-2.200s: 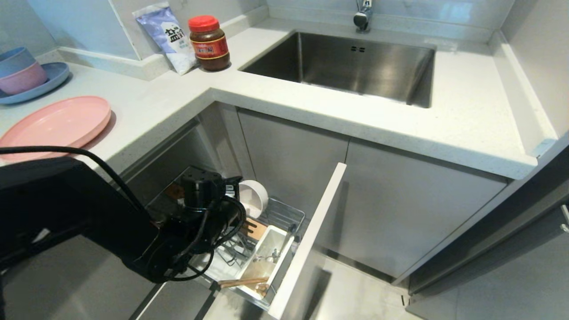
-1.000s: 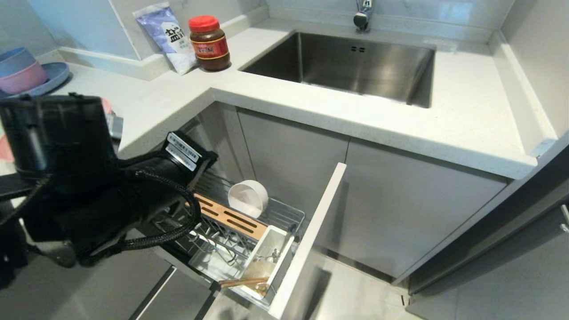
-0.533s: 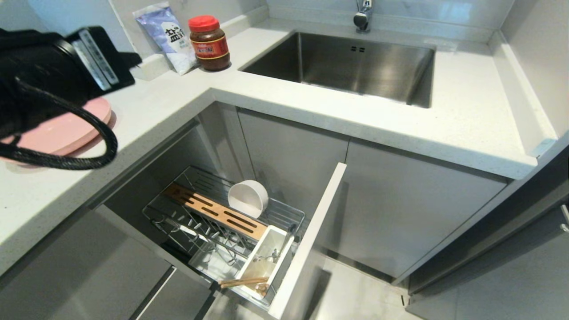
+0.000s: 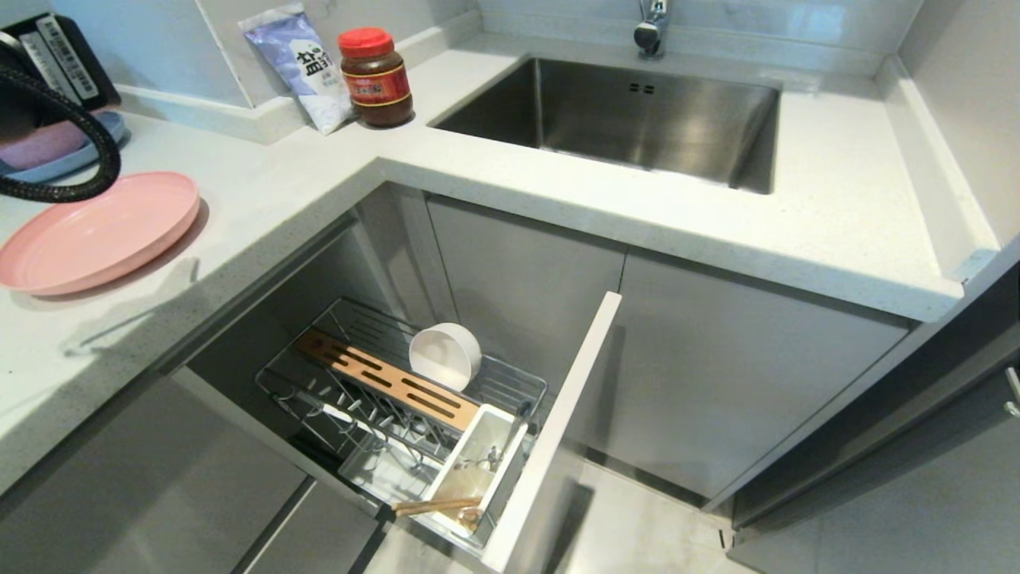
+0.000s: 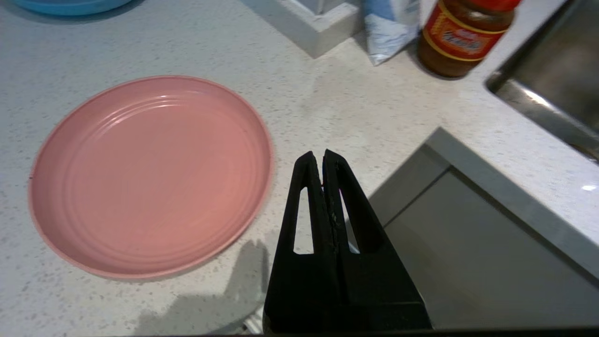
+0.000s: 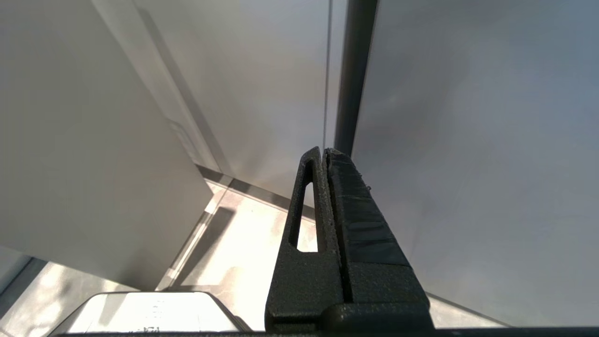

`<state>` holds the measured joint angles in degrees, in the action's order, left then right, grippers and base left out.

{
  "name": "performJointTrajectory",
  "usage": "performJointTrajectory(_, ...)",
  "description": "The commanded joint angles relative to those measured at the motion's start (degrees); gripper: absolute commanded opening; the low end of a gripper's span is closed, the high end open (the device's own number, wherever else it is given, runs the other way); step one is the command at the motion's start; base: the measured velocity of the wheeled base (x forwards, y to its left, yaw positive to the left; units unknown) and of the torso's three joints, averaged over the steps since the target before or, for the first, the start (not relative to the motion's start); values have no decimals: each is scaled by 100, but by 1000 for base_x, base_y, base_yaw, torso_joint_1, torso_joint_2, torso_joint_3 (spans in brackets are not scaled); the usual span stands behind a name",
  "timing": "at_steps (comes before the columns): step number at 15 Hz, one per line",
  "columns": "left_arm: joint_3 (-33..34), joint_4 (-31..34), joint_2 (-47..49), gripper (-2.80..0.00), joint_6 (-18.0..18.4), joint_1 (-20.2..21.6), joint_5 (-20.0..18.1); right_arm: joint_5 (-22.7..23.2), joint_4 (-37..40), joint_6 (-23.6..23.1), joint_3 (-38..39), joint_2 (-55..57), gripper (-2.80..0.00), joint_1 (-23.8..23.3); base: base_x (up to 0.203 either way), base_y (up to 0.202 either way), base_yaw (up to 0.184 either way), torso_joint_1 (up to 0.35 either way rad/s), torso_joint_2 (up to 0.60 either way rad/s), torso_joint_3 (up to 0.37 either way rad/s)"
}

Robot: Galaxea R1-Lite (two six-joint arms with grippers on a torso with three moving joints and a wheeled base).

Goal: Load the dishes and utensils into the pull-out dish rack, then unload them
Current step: Pick up the plate and place it in the cupboard

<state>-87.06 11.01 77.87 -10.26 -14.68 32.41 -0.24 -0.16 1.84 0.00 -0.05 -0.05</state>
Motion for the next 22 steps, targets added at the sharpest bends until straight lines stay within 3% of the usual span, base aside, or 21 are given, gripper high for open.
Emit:
performJointTrajectory(1,-341,320,469,-280,-23,381,35,-2,-2,0,1,-13,-280,-4,0,0,0,0,0,0)
performJointTrajectory(3,-616,868,669,-280,-60,576,13,-2,-2,0,6,-14,-280,-4,0,0,0,0,0,0)
performJointTrajectory(7,-772,1024,987,-280,-43,836,37,-2,-2,0,7,-17,-280,-4,0,0,0,0,0,0)
performJointTrajectory(8,-837,1043,1152,0,-42,896,37,-2,-2,0,6,-13,-280,-4,0,0,0,0,0,0)
performJointTrajectory(22,-1867,1077,2621,0,-143,1414,-120,-2,-2,0,8,-15,-280,-4,0,0,0,0,0,0)
